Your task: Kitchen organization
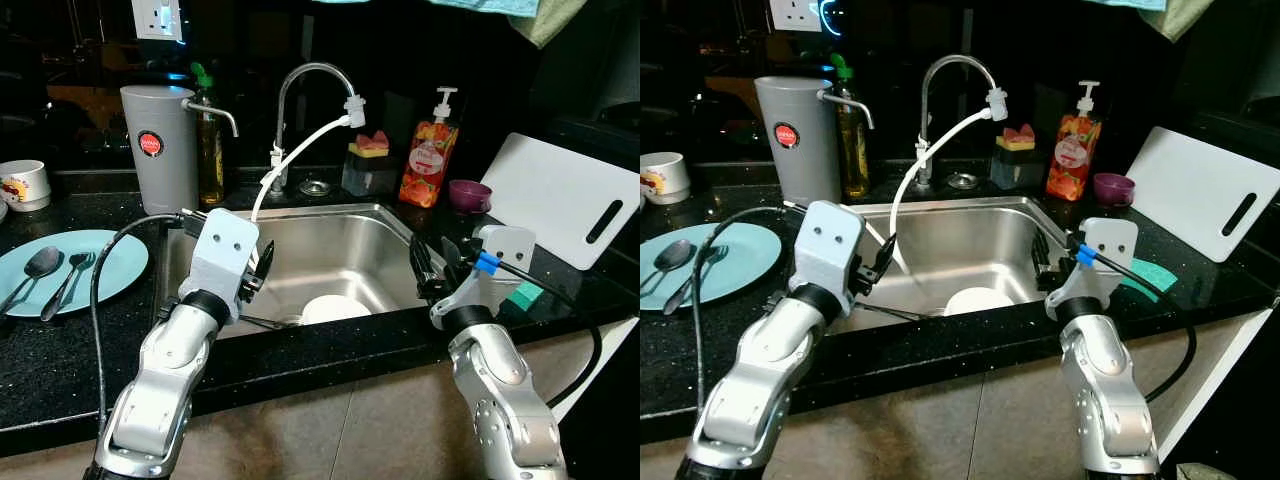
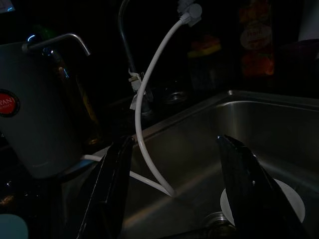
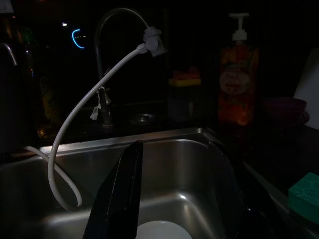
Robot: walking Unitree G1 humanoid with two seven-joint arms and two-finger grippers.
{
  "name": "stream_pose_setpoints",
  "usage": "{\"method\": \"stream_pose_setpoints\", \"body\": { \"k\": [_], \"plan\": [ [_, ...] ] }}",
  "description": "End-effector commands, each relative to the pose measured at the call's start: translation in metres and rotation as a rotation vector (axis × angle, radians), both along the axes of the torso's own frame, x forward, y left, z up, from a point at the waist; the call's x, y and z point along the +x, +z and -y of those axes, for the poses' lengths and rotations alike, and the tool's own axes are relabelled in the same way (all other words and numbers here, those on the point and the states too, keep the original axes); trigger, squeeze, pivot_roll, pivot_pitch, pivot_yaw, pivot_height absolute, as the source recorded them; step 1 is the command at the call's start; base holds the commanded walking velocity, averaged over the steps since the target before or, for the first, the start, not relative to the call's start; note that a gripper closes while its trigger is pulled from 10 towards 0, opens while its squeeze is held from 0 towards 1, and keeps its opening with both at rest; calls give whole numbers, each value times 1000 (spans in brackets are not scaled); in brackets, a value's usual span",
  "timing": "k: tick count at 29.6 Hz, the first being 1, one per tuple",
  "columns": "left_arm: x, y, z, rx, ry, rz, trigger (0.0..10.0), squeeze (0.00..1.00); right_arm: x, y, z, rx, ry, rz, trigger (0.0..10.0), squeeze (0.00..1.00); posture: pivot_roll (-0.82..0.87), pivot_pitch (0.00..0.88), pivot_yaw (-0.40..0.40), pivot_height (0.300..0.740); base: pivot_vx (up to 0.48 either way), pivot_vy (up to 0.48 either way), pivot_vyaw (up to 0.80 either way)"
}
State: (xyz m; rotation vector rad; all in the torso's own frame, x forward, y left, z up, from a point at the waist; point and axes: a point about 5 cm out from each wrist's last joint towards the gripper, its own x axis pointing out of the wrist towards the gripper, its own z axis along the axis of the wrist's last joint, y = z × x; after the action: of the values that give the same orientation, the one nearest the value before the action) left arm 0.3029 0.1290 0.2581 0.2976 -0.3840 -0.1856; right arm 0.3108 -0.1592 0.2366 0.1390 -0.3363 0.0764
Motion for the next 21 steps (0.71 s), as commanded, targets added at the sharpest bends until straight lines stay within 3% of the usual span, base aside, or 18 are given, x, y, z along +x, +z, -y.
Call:
{"method": "stream_pose_setpoints", "body": {
  "k": [1,21],
  "plan": [
    [1,-1,2,6,-2,-5,10000,0,0,0,1,-7,-9,1,10000,0,173,24,-106,740,0,0,0],
    [1,-2,2,10,-4,-8,10000,0,0,0,1,-8,-8,2,10000,0,174,21,-106,740,0,0,0]
  ]
}}
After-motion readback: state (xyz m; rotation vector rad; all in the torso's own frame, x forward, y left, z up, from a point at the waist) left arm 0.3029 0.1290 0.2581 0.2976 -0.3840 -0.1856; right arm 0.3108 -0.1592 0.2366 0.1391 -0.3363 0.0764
